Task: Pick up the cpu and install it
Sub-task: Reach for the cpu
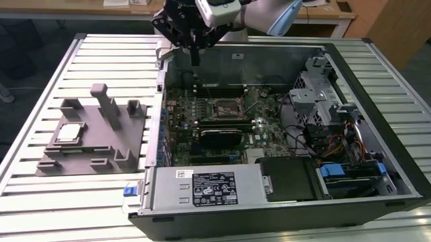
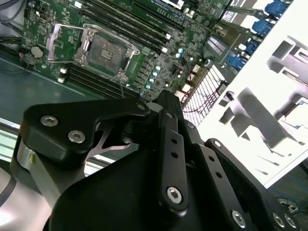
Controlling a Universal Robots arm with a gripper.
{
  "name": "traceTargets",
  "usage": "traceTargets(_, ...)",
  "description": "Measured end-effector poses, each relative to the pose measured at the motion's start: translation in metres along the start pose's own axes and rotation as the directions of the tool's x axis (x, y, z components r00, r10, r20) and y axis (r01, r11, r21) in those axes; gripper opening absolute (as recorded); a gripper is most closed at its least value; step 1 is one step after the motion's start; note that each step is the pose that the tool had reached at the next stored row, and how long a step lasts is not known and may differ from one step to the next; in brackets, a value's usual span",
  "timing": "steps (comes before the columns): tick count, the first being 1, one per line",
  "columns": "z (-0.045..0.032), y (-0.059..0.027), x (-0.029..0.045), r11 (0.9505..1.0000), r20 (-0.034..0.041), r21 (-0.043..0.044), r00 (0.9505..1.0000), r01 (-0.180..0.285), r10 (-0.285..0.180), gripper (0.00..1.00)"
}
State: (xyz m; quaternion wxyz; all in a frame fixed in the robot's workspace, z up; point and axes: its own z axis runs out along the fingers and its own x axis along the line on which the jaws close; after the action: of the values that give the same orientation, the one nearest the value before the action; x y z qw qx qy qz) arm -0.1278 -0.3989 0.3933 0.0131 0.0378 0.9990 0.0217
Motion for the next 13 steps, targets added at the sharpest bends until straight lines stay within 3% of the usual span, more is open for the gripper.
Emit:
traceTargets(5, -0.0003, -0.0007, 0.0098, 1.0000, 0.0000, 0.0001, 1.0000, 0.000, 0.000, 0.11)
traceTargets(13, -0.0009, -0.0024, 0.0315, 1.0000, 0.0012, -0.0001, 1.0000, 0.000, 0.000, 0.11)
